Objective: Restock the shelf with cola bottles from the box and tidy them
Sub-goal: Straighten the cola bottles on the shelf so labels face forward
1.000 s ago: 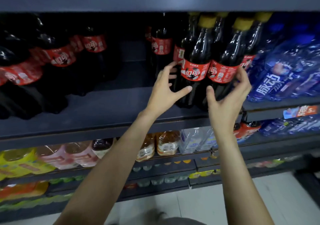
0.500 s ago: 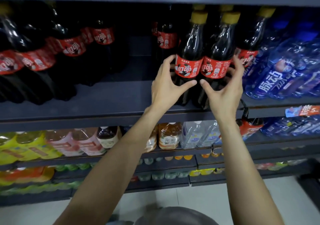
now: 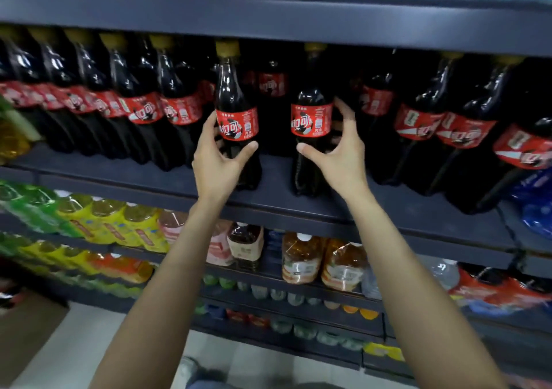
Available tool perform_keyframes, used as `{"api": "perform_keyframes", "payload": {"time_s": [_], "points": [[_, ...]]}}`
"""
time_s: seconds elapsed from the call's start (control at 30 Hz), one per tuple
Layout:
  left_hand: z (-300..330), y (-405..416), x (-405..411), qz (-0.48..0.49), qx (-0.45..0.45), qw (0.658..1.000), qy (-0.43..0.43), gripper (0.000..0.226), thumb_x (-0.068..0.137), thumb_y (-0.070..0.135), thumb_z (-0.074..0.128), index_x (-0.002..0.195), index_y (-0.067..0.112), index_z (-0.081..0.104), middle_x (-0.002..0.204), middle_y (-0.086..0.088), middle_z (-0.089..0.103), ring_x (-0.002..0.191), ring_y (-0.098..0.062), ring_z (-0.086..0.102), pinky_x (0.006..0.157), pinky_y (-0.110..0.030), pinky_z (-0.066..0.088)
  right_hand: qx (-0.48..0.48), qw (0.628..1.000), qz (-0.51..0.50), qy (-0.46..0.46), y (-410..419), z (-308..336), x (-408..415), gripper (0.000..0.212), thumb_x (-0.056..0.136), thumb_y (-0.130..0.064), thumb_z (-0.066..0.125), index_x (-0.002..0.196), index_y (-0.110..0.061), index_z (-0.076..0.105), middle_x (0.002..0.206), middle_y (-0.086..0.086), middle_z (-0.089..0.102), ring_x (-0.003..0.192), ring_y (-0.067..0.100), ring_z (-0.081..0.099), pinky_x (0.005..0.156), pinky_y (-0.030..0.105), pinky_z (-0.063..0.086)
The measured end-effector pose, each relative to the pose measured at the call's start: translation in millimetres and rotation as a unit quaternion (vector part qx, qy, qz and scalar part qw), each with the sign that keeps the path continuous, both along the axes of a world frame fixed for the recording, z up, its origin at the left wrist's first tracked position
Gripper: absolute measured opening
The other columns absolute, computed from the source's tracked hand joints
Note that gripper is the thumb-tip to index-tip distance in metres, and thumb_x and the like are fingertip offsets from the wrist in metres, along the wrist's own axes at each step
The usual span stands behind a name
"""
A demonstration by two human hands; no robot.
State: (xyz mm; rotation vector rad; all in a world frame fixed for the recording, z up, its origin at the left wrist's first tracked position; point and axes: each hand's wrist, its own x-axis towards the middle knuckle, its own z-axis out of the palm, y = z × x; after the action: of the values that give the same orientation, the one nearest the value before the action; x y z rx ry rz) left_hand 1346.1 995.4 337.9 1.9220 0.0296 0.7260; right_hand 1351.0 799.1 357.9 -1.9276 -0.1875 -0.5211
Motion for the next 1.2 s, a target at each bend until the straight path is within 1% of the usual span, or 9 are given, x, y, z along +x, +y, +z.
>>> {"api": "perform_keyframes", "payload": {"time_s": [0.07,0.17,0.3,0.4,0.5,0.57,0.7,0.9,1.2], "points": [[-6,9,3,0.012,0.005,1.0,-0.021,0.082,0.078,0.036,0.076,0.145,0.017,0.031,0.136,0.002,0.052,0.113,-0.002,0.051,0.099,-0.028,0.046,0.017,1.0,0.001,-0.016,22,1,17,0.092,0.068,-0.019,0.082,0.143,-0.026,0.028,0.132,0.002,0.054,0.12,0.013,0.052,0.104,0.034,0.043],[-16,16,10,0.025,0.005,0.999,-0.047,0.083,0.08,0.036,0.075,0.146,0.016,0.029,0.139,-0.001,0.046,0.119,-0.009,0.051,0.098,-0.031,0.048,0.034,0.998,-0.002,-0.044,51,1,41,0.092,0.066,-0.015,0.082,0.142,-0.02,0.03,0.135,0.006,0.051,0.123,0.016,0.05,0.104,0.035,0.042],[-22,26,23,0.06,0.067,0.992,-0.088,0.081,0.078,0.039,0.074,0.143,0.012,0.035,0.124,-0.001,0.03,0.114,-0.016,0.043,0.094,-0.035,0.05,0.057,0.995,-0.006,-0.079,77,0,64,0.088,0.067,-0.011,0.08,0.142,-0.012,0.033,0.139,0.008,0.047,0.125,0.021,0.049,0.104,0.038,0.043],[-21,26,30,0.097,0.094,0.988,-0.079,0.081,0.078,0.047,0.071,0.144,0.013,0.037,0.127,-0.009,0.039,0.116,-0.023,0.047,0.088,-0.044,0.053,0.057,0.995,-0.018,-0.084,88,0,73,0.086,0.07,-0.01,0.078,0.142,-0.01,0.032,0.14,0.011,0.044,0.127,0.024,0.047,0.103,0.032,0.041],[-16,24,30,0.151,0.12,0.979,-0.06,0.081,0.078,0.053,0.068,0.144,0.018,0.037,0.127,-0.009,0.045,0.112,-0.022,0.053,0.074,-0.04,0.055,0.051,0.995,-0.03,-0.08,97,-1,76,0.084,0.074,-0.011,0.077,0.144,-0.012,0.03,0.142,0.011,0.041,0.13,0.024,0.043,0.1,0.023,0.034],[-16,23,29,0.167,0.126,0.976,-0.063,0.081,0.078,0.052,0.069,0.144,0.019,0.036,0.126,-0.008,0.047,0.108,-0.022,0.055,0.069,-0.04,0.056,0.04,0.995,-0.044,-0.075,101,-3,76,0.084,0.075,-0.011,0.076,0.145,-0.014,0.03,0.141,0.012,0.039,0.128,0.026,0.044,0.097,0.025,0.036],[-22,21,32,0.157,0.084,0.98,-0.093,0.079,0.081,0.042,0.071,0.146,0.02,0.032,0.126,-0.011,0.044,0.114,-0.026,0.049,0.077,-0.045,0.056,0.004,0.996,-0.053,-0.069,102,-14,76,0.085,0.076,-0.014,0.075,0.146,-0.014,0.028,0.139,0.015,0.033,0.122,0.033,0.048,0.094,0.038,0.044],[-25,17,36,0.142,0.07,0.982,-0.1,0.073,0.087,0.044,0.065,0.145,0.015,0.03,0.128,-0.011,0.042,0.114,-0.026,0.05,0.082,-0.044,0.054,-0.003,0.999,0.004,-0.041,89,-16,79,0.088,0.076,-0.015,0.076,0.147,-0.018,0.023,0.142,0.013,0.032,0.129,0.024,0.041,0.097,0.024,0.033],[-16,8,28,0.177,0.066,0.978,-0.083,0.073,0.084,0.034,0.07,0.144,0.016,0.033,0.13,-0.006,0.046,0.116,-0.019,0.051,0.084,-0.033,0.052,-0.024,0.999,0.037,0.008,78,-7,72,0.083,0.086,-0.007,0.065,0.15,-0.024,0.016,0.156,0.006,0.02,0.141,0.023,0.022,0.108,0.031,0.025]]}}
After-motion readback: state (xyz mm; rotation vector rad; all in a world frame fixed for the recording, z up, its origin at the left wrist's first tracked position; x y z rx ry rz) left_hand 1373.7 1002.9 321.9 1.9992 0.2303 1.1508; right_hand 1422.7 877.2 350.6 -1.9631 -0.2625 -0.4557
